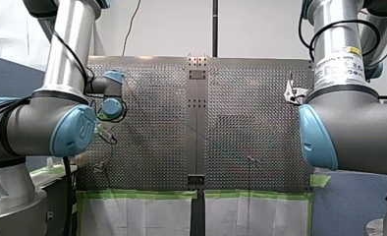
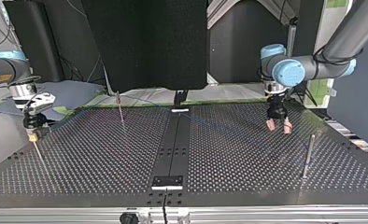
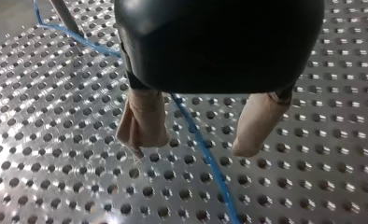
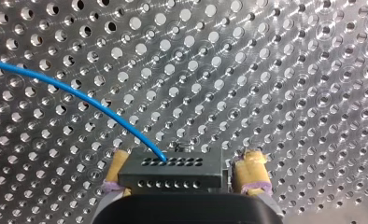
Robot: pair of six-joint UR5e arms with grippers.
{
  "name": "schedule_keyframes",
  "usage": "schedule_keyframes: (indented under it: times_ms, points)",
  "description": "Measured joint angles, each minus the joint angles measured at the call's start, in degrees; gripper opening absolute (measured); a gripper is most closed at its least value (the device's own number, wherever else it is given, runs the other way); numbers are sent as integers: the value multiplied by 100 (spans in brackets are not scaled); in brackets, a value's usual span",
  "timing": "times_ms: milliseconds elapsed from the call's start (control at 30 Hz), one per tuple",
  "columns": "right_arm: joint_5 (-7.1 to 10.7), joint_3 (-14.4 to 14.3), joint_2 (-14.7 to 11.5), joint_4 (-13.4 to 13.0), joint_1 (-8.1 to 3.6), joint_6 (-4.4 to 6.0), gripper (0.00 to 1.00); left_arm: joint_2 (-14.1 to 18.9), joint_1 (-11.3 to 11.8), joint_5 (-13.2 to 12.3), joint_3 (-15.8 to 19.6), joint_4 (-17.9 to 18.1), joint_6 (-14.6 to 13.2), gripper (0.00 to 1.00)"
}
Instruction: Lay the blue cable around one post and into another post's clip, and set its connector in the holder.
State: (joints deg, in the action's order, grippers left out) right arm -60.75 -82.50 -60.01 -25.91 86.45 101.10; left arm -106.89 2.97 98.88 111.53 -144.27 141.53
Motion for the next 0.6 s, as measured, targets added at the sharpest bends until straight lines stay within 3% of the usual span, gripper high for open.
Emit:
schedule_keyframes:
  times_ms: [500,600]
  points:
    - [0,0,0,0,0,0,100,346,-83,745,267,130,-296,100]
    - [0,0,0,0,0,0,100,457,-135,761,367,162,-325,100]
